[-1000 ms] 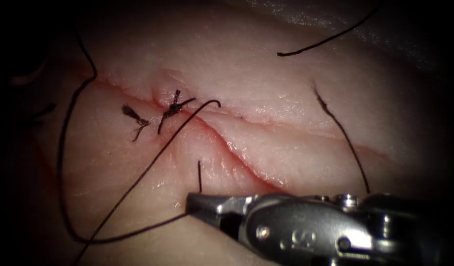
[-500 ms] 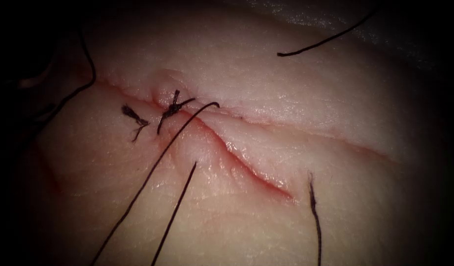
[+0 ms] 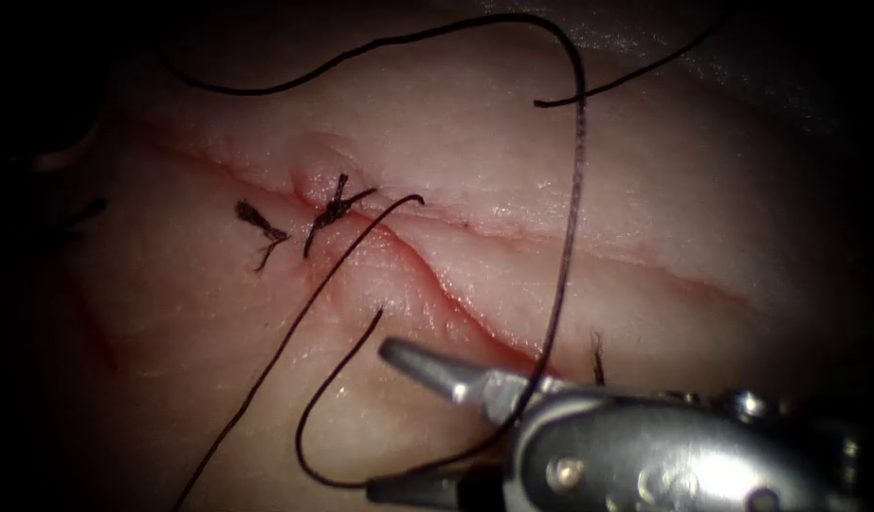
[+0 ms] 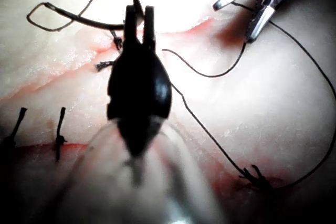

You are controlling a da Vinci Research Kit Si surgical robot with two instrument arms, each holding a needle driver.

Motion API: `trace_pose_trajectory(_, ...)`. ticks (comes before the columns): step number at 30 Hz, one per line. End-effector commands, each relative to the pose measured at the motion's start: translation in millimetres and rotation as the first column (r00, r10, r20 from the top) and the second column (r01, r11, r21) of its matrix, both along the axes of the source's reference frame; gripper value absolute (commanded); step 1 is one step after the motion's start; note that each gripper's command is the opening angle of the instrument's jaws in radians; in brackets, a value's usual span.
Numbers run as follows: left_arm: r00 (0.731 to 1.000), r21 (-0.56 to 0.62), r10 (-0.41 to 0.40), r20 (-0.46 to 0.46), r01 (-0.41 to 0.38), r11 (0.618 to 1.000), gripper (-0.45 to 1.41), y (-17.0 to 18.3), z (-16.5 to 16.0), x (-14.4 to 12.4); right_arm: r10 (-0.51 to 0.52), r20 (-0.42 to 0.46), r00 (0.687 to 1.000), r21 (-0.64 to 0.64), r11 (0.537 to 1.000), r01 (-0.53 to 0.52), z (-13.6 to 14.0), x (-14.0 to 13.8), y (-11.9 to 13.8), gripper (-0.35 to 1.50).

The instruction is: Wound Closure

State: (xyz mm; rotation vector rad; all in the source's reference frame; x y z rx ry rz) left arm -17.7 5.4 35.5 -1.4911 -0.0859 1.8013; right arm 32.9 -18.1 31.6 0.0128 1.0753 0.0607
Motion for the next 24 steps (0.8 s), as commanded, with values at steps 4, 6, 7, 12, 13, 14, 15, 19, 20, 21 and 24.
trace_pose_trajectory(4,1.0,0.002,0.01,0.006,-0.01,1.0,-0.45,-0.2,0.5,0.1,-0.017,0.046,0.999,-0.008,1.0,0.018,4.0,0.9,0.4,1.26)
trace_pose_trajectory(6,1.0,0.002,0.009,0.005,-0.009,1.0,-0.45,-0.2,0.5,0.3,-0.032,0.058,0.998,-0.01,0.999,0.033,5.6,1.4,0.5,1.25)
trace_pose_trajectory(7,1.0,0.002,0.007,0.004,-0.007,1.0,-0.45,-0.2,0.5,0.3,-0.041,0.066,0.997,-0.015,0.999,0.042,6.3,1.6,0.5,1.25)
trace_pose_trajectory(12,1.0,0.005,-0.006,-0.006,0.006,1.0,-0.45,0.0,0.3,1.1,-0.1,0.111,0.989,-0.044,0.993,0.106,9.6,3.9,0.6,1.25)
trace_pose_trajectory(13,0.999,0.0,-0.021,-0.025,0.021,1.0,-0.45,0.4,-0.1,2.5,-0.105,0.11,0.988,-0.047,0.993,0.111,9.5,3.9,0.8,1.28)
trace_pose_trajectory(14,0.999,-0.004,-0.034,-0.033,0.034,0.999,-0.45,0.6,-0.4,3.3,-0.106,0.108,0.988,-0.045,0.993,0.112,9.3,3.8,0.8,1.28)
trace_pose_trajectory(15,0.998,-0.009,-0.047,-0.038,0.047,0.999,-0.45,0.8,-0.7,4.2,-0.108,0.106,0.988,-0.044,0.993,0.113,9.0,3.6,0.8,1.3)
trace_pose_trajectory(19,0.991,-0.031,-0.126,-0.044,0.125,0.992,-0.45,1.6,-2.1,8.8,-0.138,0.073,0.988,-0.02,0.99,0.139,7.2,2.7,0.5,1.33)
trace_pose_trajectory(20,0.99,-0.039,-0.136,-0.05,0.134,0.99,-0.45,1.7,-2.3,9.3,-0.148,0.067,0.987,-0.019,0.989,0.15,6.9,2.7,0.5,1.35)
trace_pose_trajectory(21,0.988,-0.042,-0.147,-0.052,0.145,0.989,-0.45,1.7,-2.4,9.7,-0.155,0.049,0.987,0.0,0.988,0.156,6.6,2.6,0.5,1.37)
trace_pose_trajectory(24,0.982,-0.047,-0.174,-0.068,0.171,0.984,-0.45,1.8,-2.4,10.9,-0.192,-0.025,0.981,0.071,0.979,0.193,5.5,2.4,0.5,1.48)
